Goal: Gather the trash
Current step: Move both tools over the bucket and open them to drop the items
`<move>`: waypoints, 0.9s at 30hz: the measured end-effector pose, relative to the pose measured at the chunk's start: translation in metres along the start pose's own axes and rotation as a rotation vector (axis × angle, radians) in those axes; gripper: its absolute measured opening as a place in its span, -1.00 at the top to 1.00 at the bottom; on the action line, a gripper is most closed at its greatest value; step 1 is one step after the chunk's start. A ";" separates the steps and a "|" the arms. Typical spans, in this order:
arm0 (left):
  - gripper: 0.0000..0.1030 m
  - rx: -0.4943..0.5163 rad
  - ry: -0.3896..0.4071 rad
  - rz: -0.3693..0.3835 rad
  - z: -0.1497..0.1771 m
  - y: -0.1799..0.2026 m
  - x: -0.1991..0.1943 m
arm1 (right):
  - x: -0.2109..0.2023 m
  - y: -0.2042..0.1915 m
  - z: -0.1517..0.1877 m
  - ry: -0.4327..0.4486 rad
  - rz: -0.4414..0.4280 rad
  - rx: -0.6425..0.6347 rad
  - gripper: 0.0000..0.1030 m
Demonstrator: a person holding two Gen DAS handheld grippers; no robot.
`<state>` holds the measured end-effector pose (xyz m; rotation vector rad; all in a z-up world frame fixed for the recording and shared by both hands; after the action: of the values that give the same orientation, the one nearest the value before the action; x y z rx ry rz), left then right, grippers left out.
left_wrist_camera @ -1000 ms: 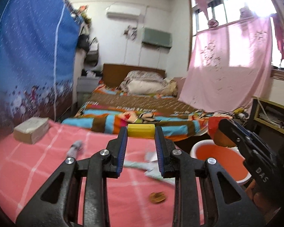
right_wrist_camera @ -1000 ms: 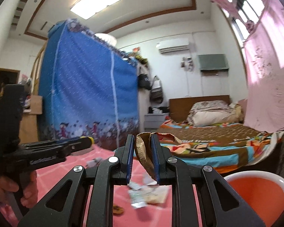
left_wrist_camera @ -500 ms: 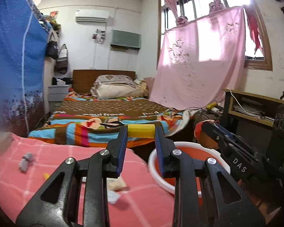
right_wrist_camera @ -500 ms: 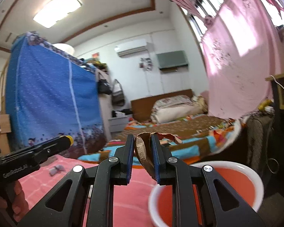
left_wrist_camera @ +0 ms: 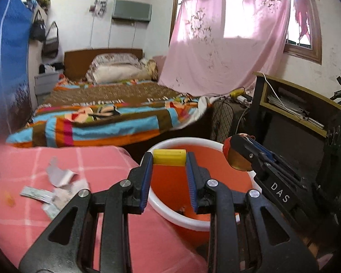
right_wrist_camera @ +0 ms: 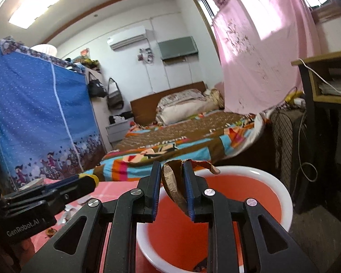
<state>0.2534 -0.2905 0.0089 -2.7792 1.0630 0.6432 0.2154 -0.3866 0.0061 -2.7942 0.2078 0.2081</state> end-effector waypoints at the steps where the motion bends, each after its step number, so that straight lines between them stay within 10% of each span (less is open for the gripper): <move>1: 0.36 -0.011 -0.017 0.009 0.002 0.002 0.005 | 0.001 0.004 0.001 -0.010 0.006 0.008 0.62; 27: 0.06 -0.162 -0.140 0.022 0.017 -0.001 0.037 | 0.015 0.042 0.021 -0.147 0.104 0.105 0.12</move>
<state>0.2725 -0.3088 -0.0219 -2.8082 1.0592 0.9521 0.2203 -0.4206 -0.0295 -2.6531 0.3193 0.4132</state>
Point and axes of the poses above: each gripper's, at about its wrist camera, not at the fingertips, and x roughly the way its jaws point, y to its right, z to its underside, the point moved 8 cm from there along x, roughly the way its jaws point, and after that the axes turned 3 degrees about x, right-handed, at the moved point
